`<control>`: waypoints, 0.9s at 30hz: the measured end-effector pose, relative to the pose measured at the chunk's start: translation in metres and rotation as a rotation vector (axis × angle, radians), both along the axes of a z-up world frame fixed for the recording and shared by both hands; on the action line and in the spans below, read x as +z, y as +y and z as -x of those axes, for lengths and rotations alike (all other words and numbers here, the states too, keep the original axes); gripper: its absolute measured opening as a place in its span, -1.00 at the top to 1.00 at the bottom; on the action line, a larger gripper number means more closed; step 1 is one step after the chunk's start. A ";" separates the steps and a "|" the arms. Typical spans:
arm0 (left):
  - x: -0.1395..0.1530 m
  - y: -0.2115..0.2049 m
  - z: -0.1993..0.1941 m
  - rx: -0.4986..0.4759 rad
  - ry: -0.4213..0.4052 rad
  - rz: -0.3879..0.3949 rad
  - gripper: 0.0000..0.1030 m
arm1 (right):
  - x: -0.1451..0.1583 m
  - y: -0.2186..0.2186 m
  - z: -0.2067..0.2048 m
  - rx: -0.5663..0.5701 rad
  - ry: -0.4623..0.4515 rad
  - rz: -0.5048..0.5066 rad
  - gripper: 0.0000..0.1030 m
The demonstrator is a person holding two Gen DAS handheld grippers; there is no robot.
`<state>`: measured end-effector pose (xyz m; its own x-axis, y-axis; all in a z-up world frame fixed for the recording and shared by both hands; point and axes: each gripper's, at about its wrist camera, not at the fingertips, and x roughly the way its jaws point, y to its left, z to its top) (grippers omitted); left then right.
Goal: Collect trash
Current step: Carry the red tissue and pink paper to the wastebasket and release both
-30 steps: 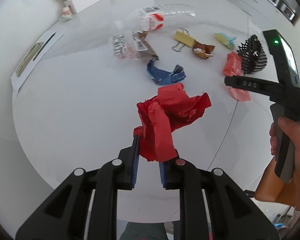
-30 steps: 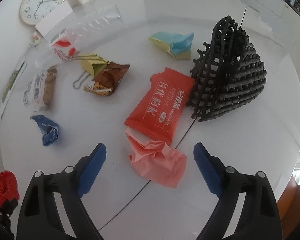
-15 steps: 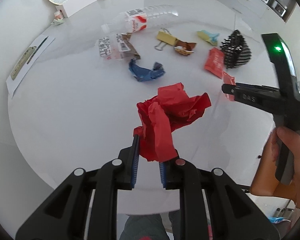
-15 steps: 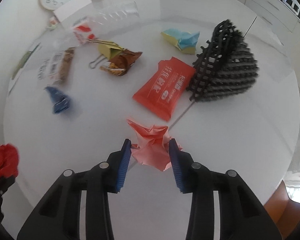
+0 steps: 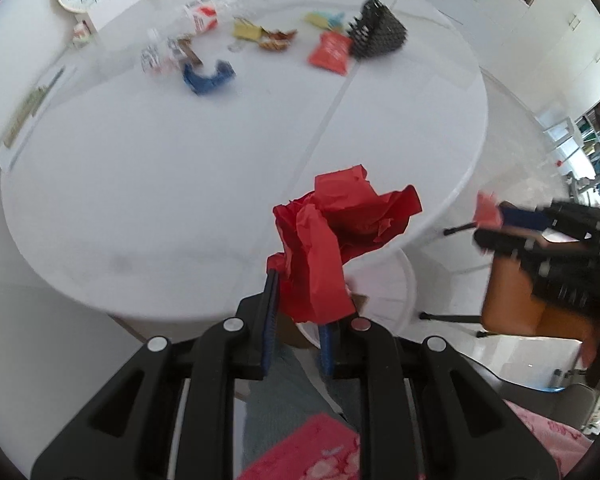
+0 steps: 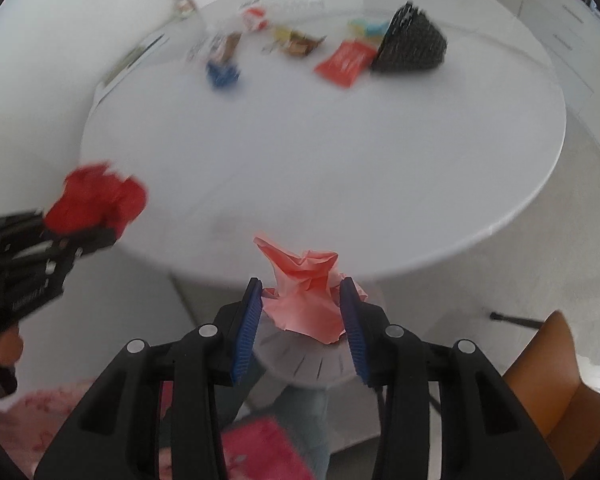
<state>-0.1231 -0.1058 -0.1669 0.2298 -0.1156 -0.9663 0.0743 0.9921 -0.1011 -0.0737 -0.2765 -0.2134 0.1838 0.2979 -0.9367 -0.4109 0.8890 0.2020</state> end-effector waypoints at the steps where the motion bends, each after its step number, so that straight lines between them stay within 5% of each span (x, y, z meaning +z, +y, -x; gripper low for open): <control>1: -0.002 -0.003 0.005 0.003 0.006 0.005 0.66 | -0.006 -0.001 0.009 0.012 0.011 -0.002 0.19; 6: -0.011 -0.023 0.030 -0.010 0.034 0.006 0.66 | -0.032 0.002 0.027 0.077 0.010 0.019 0.17; 10: -0.020 -0.037 0.041 -0.028 0.058 0.005 0.66 | -0.045 0.000 0.027 0.095 0.029 0.010 -0.15; 13: -0.026 -0.049 0.048 -0.042 0.070 0.007 0.66 | -0.042 -0.003 0.027 0.104 0.016 0.014 -0.42; 19: -0.037 -0.066 0.046 -0.067 0.091 0.021 0.65 | -0.025 -0.016 0.029 0.090 -0.046 0.056 -0.57; 21: -0.040 -0.070 0.043 -0.078 0.102 0.027 0.40 | -0.019 -0.022 0.025 0.071 -0.058 0.060 -0.58; 23: -0.040 -0.073 0.041 -0.079 0.098 0.025 -0.27 | -0.015 -0.027 0.023 0.052 -0.066 0.066 -0.58; 27: -0.032 -0.080 0.039 -0.101 0.072 0.033 -0.50 | -0.009 -0.041 0.019 0.024 -0.079 0.067 -0.59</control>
<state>-0.1621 -0.1856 -0.1994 0.1457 -0.1669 -0.9752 0.1652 0.9759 -0.1423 -0.0930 -0.3171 -0.2220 0.2515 0.2399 -0.9377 -0.4446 0.8891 0.1082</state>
